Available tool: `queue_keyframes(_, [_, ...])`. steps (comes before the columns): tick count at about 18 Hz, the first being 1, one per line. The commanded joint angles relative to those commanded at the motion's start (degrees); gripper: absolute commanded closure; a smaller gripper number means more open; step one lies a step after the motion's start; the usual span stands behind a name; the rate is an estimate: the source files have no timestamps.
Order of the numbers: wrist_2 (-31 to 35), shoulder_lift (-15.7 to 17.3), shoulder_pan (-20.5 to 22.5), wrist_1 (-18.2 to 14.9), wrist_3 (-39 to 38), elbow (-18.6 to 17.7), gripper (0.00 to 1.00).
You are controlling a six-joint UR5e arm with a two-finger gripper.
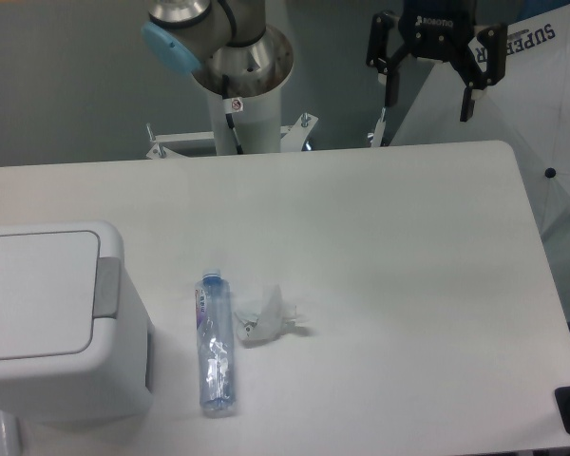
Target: Open the trash can
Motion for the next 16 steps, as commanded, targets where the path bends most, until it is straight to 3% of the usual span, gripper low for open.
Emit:
queue_keyframes(10, [-3.42, 0.44, -0.88, 0.00, -2.81, 0.09, 0.00])
queue_keyframes(16, [-5.45, 0.44, -4.82, 0.87, -13.16, 0.09, 0.00])
